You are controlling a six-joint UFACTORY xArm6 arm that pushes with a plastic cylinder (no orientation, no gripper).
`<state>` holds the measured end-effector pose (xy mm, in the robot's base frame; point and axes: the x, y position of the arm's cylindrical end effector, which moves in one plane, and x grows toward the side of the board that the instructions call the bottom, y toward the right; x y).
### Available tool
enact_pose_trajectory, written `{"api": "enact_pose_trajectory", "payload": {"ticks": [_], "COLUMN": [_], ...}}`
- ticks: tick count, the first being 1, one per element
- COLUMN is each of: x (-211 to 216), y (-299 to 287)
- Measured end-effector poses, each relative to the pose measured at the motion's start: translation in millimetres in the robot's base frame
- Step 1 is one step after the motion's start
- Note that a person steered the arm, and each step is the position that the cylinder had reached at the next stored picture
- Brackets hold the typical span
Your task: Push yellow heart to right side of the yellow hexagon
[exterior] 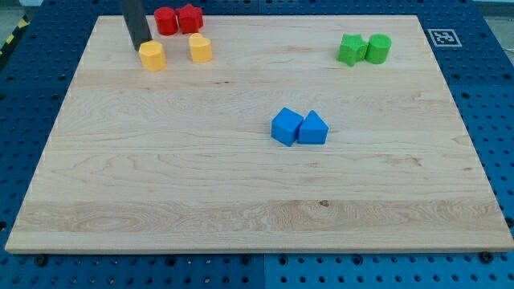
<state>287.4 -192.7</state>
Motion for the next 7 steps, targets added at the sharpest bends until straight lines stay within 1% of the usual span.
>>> {"api": "enact_pose_trajectory", "payload": {"ticks": [1, 2, 3, 4, 5, 7], "x": [24.2, 49.7, 30.4, -3.4, -22.3, -22.3], "y": [10.1, 32.7, 30.5, 19.1, 32.2, 104.0]}}
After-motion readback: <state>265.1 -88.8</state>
